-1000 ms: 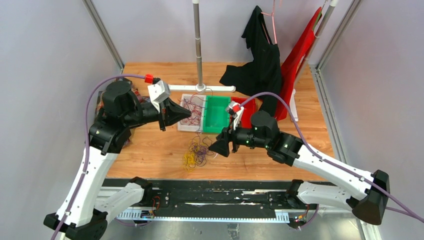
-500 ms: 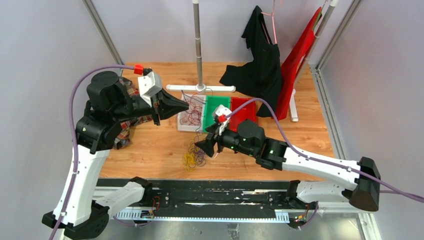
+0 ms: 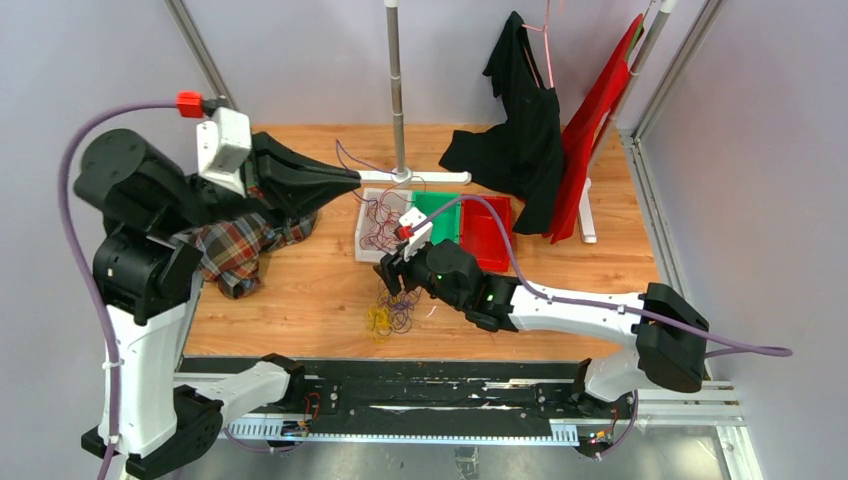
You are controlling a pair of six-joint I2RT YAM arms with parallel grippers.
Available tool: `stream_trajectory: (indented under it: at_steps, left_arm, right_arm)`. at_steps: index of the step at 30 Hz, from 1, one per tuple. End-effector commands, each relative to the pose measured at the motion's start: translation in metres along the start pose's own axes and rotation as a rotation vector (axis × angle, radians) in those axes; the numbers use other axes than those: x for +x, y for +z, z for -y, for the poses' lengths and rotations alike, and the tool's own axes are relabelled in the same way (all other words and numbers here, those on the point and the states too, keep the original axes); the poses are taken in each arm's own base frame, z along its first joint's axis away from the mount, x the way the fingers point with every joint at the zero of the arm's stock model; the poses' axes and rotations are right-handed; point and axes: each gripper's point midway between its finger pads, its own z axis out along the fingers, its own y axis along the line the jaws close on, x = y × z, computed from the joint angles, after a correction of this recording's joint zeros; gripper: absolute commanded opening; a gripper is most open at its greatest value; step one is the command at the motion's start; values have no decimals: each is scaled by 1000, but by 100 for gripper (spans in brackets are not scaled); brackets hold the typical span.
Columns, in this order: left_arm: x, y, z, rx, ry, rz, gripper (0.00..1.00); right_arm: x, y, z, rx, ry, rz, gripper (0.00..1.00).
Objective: Untangle the cables
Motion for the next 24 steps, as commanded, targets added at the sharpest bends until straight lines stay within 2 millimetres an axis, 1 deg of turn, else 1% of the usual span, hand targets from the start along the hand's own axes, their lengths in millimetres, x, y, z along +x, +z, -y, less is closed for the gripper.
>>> stream_trajectory:
  at_steps: [1,3,5,7,9,10,12,16,18,19,21,24]
  left_arm:
    - [-54,-3,9,3,39,137,0]
    - [-71,-5,10,-6,63,180,1]
    - [-81,-6,11,-12,84,203,0]
    - [-85,-5,8,-22,98,212,0]
    - [-85,-4,3,-38,102,213,0]
    - [-82,-2,-1,-48,98,206,0]
    - [-70,2,-11,-67,88,185,0]
    - [-33,14,-41,-122,60,124,0]
    - [-16,23,-57,-137,31,93,0]
    - [-7,28,-65,-141,20,76,1]
    - [5,37,-80,-161,15,52,0]
    - [15,50,-103,-196,10,39,0]
  right_arm:
    - [11,4,-4,6,94,17,62]
    - [27,2,-5,6,125,-17,61]
    - [41,-1,-4,10,143,-44,61]
    - [56,-6,1,30,153,-69,60]
    - [64,-12,7,53,163,-79,60]
    - [65,-15,10,63,167,-78,60]
    - [56,-25,15,69,180,-54,60]
    - [36,-42,34,85,208,-11,63]
    - [30,-49,44,84,239,-11,64]
    - [30,-52,50,85,254,-19,64]
    - [32,-59,59,91,269,-29,64]
    - [43,-71,75,134,285,-35,65]
